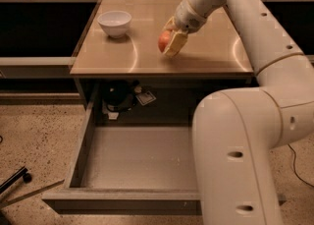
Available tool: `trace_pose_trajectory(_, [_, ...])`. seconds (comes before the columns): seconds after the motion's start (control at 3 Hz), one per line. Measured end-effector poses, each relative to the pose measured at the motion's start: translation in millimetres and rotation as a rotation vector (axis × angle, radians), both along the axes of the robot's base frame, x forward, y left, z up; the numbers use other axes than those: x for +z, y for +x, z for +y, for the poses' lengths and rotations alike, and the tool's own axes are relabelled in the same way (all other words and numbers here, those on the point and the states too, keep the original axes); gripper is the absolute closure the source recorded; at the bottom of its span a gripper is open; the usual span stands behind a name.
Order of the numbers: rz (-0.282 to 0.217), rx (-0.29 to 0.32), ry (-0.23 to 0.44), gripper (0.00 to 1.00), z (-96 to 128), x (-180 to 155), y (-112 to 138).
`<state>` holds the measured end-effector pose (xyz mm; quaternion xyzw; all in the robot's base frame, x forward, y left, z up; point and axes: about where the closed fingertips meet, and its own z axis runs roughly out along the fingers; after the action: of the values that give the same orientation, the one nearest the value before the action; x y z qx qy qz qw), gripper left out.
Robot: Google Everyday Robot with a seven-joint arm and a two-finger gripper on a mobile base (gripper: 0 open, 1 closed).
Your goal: Place apple into top drawer
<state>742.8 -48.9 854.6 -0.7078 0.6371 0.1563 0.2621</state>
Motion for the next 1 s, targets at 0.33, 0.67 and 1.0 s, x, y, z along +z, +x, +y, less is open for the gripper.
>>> trace_pose_trajectory(0.33, [-0.092, -0.017, 0.074, 1.00, -10, 48, -26])
trace_pose_trajectory(0.67, [-0.182, -0.020, 0.120, 1.00, -17, 88, -67])
trace_pose_trajectory(1.0, [-0.190, -0.004, 0.140, 1.00, -17, 89, -115])
